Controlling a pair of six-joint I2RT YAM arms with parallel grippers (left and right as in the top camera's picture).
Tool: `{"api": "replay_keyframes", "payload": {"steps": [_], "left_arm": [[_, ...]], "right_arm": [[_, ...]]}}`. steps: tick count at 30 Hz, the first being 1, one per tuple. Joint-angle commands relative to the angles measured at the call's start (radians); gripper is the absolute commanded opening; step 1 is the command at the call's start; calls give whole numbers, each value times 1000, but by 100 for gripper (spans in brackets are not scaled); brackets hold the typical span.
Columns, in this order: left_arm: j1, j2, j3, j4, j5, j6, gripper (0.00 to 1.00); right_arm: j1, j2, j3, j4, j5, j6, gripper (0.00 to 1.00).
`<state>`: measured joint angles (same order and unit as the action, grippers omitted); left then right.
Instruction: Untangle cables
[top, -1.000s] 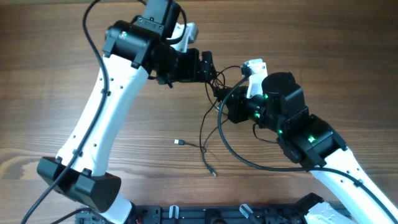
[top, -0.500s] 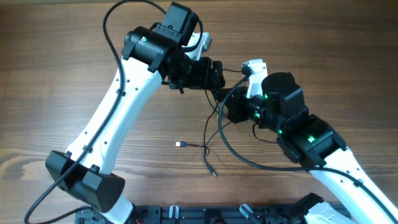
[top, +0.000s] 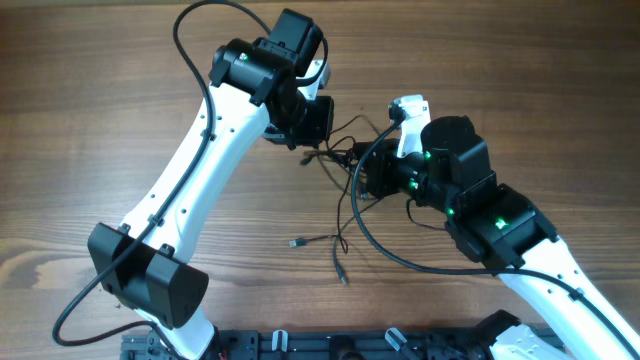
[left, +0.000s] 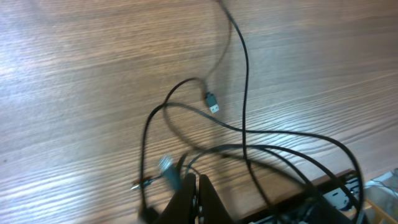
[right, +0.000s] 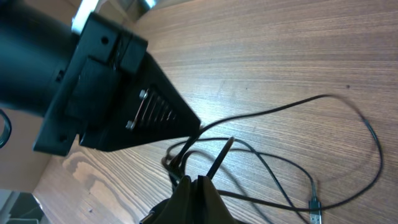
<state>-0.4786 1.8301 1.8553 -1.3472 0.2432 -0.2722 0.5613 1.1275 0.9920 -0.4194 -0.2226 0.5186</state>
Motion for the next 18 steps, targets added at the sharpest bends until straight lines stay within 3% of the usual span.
{"api": "replay_keyframes", "payload": {"steps": [1,5,8,11,12,14,15,16,17,18], "left_arm": [[8,6,-6,-48,-90,2,4],[58,5,-6,-122,-147,2,4],[106,5,-6,-111,-72,-5,4],[109,5,-6,-47,179,59,20],[109,5,-6,-39,234,93,34],[109,5,-6,-45,246,196,50],[108,5,-6,-58,246,290,65],[108,5,-6,-72,241,364,84],[108,5,-6,-91,217,447,100],[108,5,-6,-98,183,478,100]], "right_arm": [[0,-12,25,6,24,4,4],[0,-12,25,-2,32,3,4],[0,-12,25,-20,39,0,5],[0,-12,25,-23,60,0,5],[0,-12,25,-24,74,0,5],[0,-12,25,-25,98,-6,6],[0,-12,25,-25,113,-21,16],[0,-12,25,-25,134,-24,47],[0,-12,25,-27,155,-21,100],[0,-12,25,-32,175,-21,99]]}}
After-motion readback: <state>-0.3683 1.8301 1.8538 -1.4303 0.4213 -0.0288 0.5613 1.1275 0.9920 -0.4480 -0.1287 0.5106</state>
